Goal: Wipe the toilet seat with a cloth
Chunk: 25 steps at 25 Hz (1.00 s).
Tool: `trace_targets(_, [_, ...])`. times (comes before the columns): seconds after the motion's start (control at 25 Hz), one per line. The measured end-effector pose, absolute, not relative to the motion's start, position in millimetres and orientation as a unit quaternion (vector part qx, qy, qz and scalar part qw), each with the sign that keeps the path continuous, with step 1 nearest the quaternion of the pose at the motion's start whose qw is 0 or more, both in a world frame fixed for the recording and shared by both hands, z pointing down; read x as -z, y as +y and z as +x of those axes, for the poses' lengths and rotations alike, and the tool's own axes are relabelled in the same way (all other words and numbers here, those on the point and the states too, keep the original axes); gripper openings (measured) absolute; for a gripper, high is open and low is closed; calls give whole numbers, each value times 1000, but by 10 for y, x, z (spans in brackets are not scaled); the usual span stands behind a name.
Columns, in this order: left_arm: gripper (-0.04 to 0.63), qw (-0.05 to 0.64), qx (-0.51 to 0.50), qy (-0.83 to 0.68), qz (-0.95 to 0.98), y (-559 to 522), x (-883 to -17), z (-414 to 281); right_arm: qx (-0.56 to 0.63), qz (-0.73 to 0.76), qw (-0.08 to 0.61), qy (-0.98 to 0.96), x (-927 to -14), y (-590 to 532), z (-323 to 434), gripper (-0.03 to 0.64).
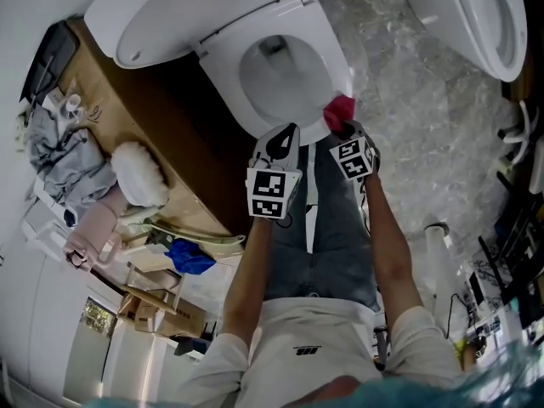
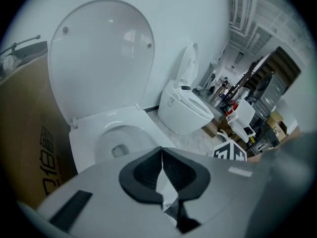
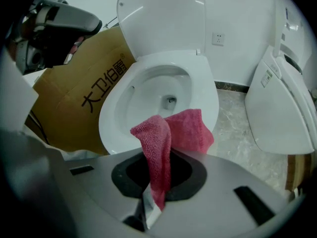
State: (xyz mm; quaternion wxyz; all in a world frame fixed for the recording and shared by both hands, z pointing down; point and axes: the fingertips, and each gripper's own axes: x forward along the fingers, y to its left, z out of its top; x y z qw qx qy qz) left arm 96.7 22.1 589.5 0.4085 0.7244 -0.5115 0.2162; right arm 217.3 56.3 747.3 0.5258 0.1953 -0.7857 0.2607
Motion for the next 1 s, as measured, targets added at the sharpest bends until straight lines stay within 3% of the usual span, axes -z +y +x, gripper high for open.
trace_targets(0.44, [14,383,-207,-515,738,224,-5201,924,-255,222,473,-814,-6401,513,2023,21])
trace_targets(1.0, [14,316,-188,-529,765,27,-3666,607,-184,281,352,-874,-4105,-148,1606,21])
